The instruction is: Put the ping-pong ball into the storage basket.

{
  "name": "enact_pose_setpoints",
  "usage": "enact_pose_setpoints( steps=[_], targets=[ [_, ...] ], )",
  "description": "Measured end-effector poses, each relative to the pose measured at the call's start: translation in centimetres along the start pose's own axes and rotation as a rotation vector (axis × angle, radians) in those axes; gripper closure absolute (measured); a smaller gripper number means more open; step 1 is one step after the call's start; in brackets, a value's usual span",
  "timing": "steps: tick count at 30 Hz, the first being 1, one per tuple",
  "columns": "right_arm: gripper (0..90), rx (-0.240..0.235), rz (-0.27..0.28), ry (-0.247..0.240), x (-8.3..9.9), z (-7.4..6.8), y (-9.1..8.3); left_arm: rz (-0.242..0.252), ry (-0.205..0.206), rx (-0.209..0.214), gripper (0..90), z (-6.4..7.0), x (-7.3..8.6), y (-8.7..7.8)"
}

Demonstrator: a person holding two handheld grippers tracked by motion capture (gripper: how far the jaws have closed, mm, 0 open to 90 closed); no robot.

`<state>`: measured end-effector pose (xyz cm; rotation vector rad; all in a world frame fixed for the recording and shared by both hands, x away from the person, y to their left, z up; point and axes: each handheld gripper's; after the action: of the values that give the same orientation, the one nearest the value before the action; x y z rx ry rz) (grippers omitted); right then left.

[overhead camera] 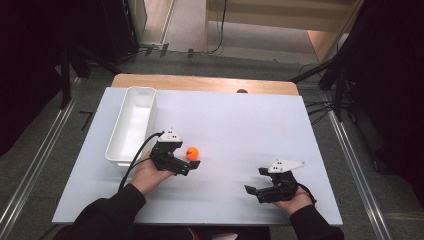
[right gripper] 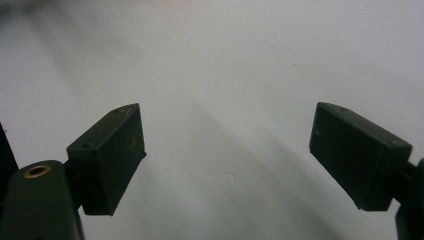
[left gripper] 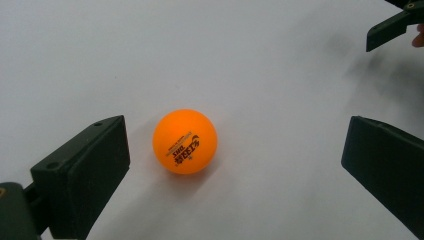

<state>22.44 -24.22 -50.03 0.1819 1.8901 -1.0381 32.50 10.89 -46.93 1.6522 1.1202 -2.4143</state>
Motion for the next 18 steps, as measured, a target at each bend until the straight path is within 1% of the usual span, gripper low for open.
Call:
enact_pose_setpoints(
  steps=[2,5,11,15,17,18],
  targets=[
    [13.3,0.004,0.010,0.001,0.0,0.0,0.0,0.000,0.002,0.000,0.0,-0.1,-0.1,0.1],
    [13.3,0.004,0.010,0.001,0.0,0.1,0.0,0.003,-0.003,-0.006,0.0,-0.2,-0.3,0.3],
    [13.3,0.002,0.006,0.004,0.0,0.0,0.0,0.003,-0.001,-0.020,0.0,-0.5,-0.6,0.8],
    [13.3,0.003,0.013,0.006,0.0,0.1,0.0,0.013,-0.017,-0.020,0.0,-0.7,-0.8,1.2],
    [13.3,0.003,0.012,0.006,0.0,0.1,0.0,0.004,-0.009,-0.027,0.0,-0.7,-1.0,1.4],
    [13.3,0.003,0.013,0.005,0.0,0.1,0.0,0.002,-0.005,-0.023,0.0,-0.8,-1.0,1.5]
  ],
)
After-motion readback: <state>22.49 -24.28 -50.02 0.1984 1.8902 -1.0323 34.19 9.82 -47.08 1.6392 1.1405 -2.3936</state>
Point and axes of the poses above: each handheld gripper's, and its own axes: y roughly forward along the jaws, x roughly out of its underside, z roughly to its right, and after that the axes turned 7 degrees about z, right-handed
